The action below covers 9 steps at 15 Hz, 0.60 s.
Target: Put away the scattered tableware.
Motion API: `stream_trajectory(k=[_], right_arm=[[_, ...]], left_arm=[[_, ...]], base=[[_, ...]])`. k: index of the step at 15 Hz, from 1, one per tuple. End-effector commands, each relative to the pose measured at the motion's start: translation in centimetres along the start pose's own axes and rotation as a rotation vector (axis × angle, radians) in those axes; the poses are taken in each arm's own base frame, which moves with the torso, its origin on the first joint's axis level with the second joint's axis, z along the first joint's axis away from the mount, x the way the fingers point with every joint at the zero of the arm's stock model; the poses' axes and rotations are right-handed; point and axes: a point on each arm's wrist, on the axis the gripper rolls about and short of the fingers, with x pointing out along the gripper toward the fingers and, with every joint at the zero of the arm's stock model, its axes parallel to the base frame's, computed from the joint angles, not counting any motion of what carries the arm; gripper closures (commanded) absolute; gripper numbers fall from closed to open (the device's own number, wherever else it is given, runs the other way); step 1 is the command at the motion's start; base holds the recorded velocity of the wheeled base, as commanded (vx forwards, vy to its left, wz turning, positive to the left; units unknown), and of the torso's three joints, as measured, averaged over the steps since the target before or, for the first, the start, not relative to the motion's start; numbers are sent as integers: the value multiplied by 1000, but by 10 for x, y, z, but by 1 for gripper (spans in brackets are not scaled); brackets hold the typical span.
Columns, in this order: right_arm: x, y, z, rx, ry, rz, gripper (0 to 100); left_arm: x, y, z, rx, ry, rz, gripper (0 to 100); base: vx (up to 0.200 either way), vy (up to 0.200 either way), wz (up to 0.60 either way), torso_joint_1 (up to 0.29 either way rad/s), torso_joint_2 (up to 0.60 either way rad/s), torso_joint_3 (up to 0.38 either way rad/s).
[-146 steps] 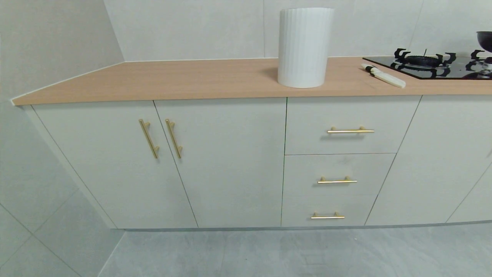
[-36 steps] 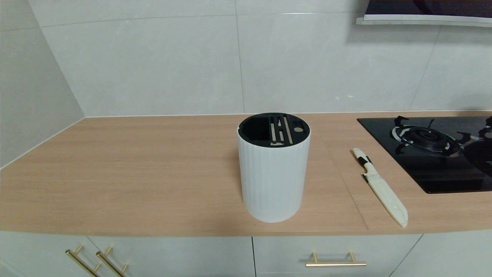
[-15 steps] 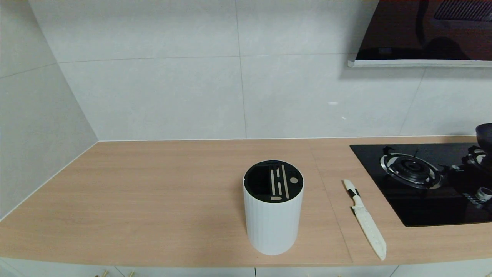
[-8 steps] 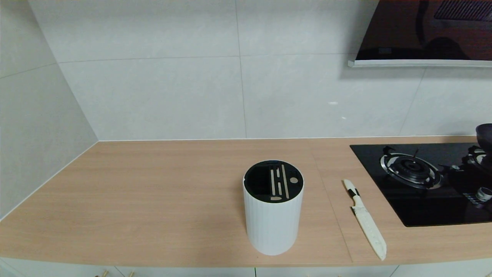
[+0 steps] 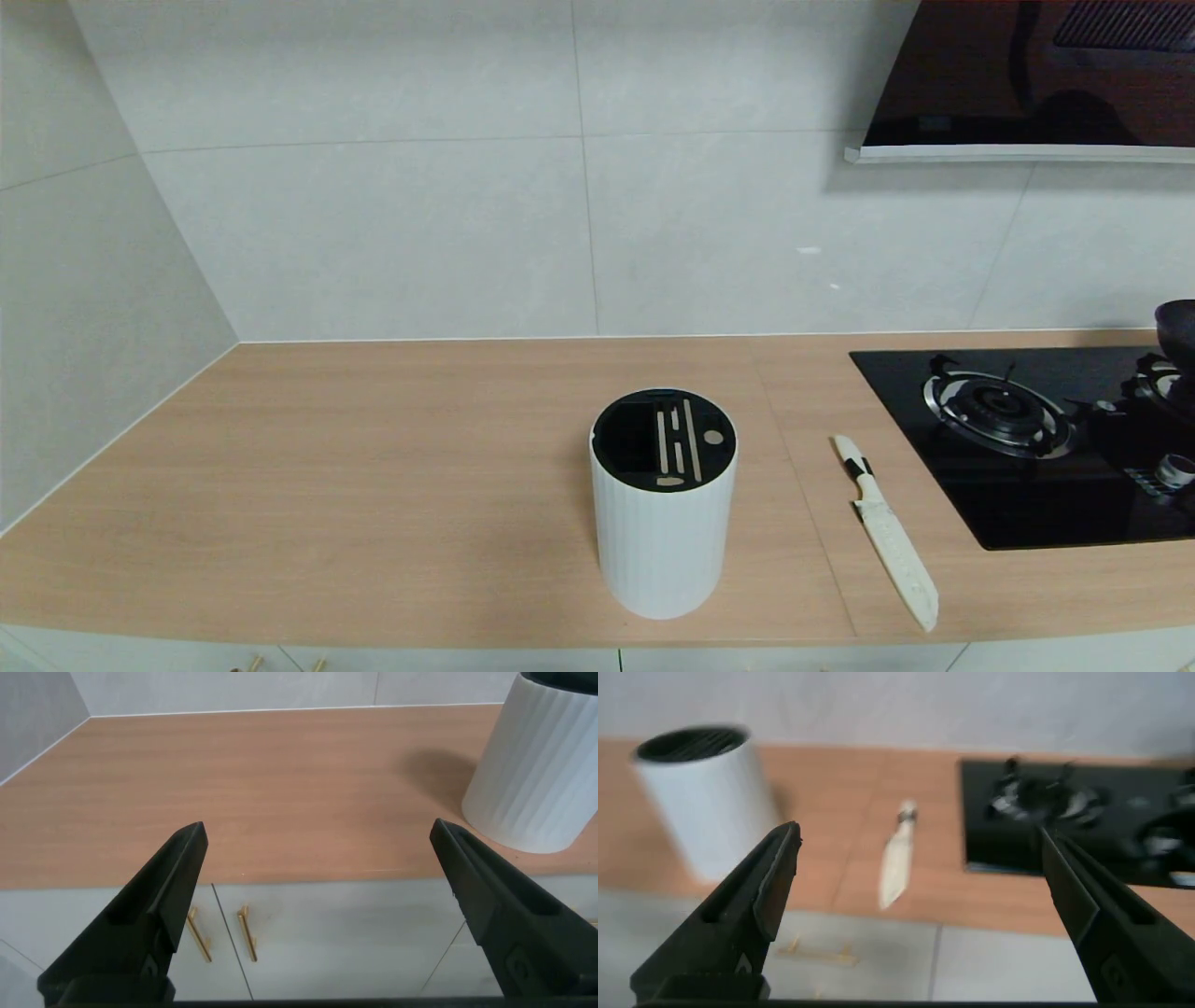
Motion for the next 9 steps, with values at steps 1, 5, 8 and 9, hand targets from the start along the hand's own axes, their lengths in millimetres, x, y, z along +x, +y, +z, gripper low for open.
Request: stream_trajectory(k=[1,5,8,9], right_arm=[[44,-5,21,15,268,94,0],[136,-6,35,18,435,159,0],[180,-1,24,-10,520,131,0],[192,4,19,-17,553,149,0]], left_arm=[[0,0,0,0,2,0,0],[0,0,0,0,2,0,0],[0,0,0,0,2,0,0],[0,0,0,0,2,0,0]], base=[[0,0,0,0,0,0],[0,0,0,0,0,0],[0,0,0,0,0,0],[0,0,0,0,0,0]])
